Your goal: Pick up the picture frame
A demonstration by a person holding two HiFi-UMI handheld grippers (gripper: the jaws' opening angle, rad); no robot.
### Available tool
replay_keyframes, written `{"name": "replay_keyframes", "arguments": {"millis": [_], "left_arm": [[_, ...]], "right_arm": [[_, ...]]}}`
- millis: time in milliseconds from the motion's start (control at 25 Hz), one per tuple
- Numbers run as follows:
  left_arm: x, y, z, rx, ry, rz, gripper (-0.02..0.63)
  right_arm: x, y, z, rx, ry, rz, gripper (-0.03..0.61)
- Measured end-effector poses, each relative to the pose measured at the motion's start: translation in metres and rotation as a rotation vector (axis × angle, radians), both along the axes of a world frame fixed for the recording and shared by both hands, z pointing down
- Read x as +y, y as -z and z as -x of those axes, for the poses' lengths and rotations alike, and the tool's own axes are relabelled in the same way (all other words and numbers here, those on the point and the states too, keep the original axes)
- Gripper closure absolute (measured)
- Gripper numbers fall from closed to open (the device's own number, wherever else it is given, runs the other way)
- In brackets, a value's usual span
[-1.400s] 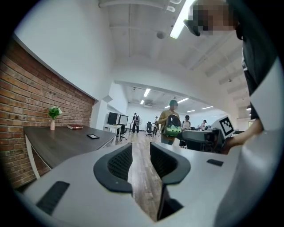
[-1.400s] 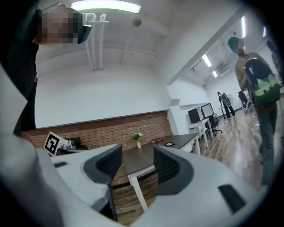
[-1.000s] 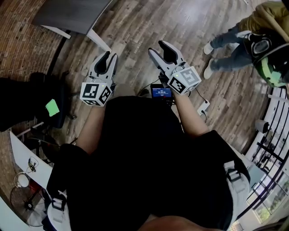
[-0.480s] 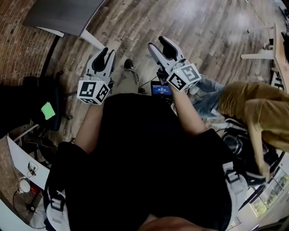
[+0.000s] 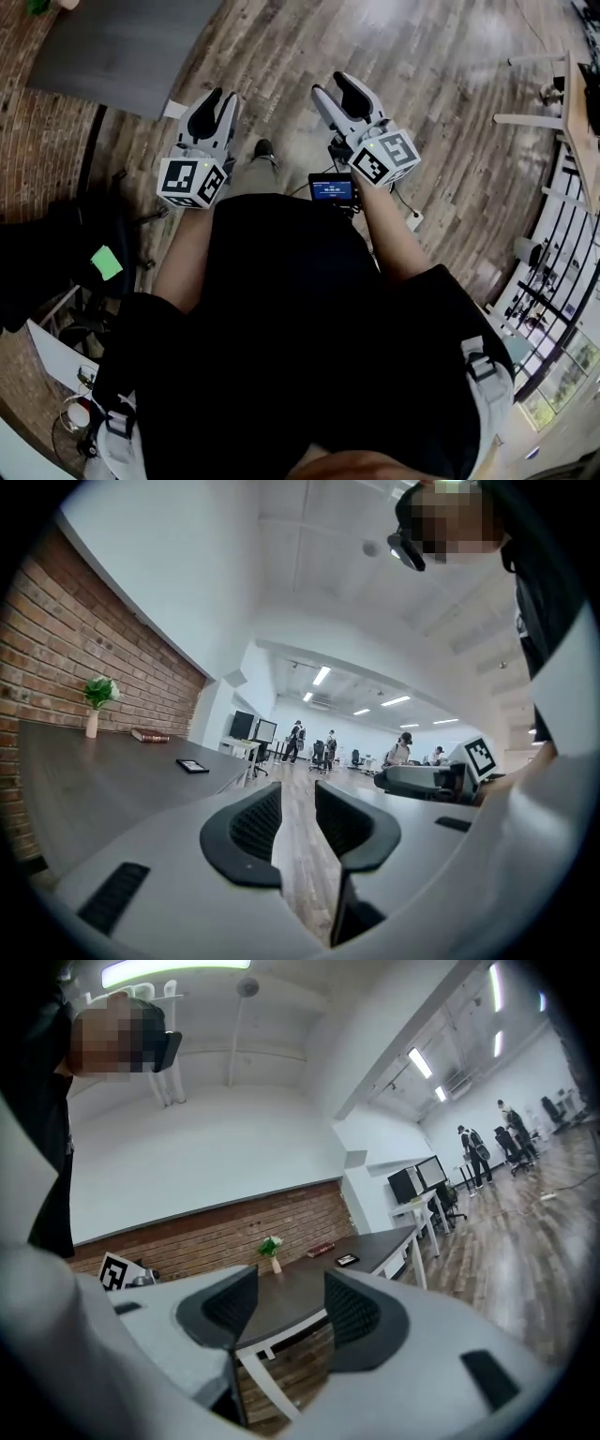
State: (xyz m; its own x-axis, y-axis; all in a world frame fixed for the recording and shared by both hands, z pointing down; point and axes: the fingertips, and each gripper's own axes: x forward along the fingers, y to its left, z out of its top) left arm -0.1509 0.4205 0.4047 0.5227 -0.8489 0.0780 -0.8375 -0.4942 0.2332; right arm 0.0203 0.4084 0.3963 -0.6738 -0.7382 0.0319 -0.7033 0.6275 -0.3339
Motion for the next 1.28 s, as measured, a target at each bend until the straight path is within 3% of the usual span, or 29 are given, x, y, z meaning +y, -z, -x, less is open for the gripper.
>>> {"name": "replay_keyframes", "arguments": {"millis": [320, 680, 960, 1280], "left_arm": [[-0.098, -0.001, 0.029, 0.035, -0.031, 0.024, 0.511], [-0.175, -0.011, 0.039, 0.058, -0.073, 0.029, 0.517], [-0.231, -0.022, 0.017, 0.065, -0.105, 0.052, 0.518], [-0.318, -0.028, -0.028, 0.046, -0.081, 0.069, 0.52]], "right_arm": [[-0.103, -0.007, 0.02, 0.068, -0.045, 0.041, 0.354], [-0.171, 0.002, 0.027, 0.017, -0.087, 0.038, 0.354], [-0.224, 0.007, 0.003, -0.026, -0.135, 0.032, 0.354], [-0.32, -0.004, -0.03, -0.042, -0.076, 0.052, 0.354]]}}
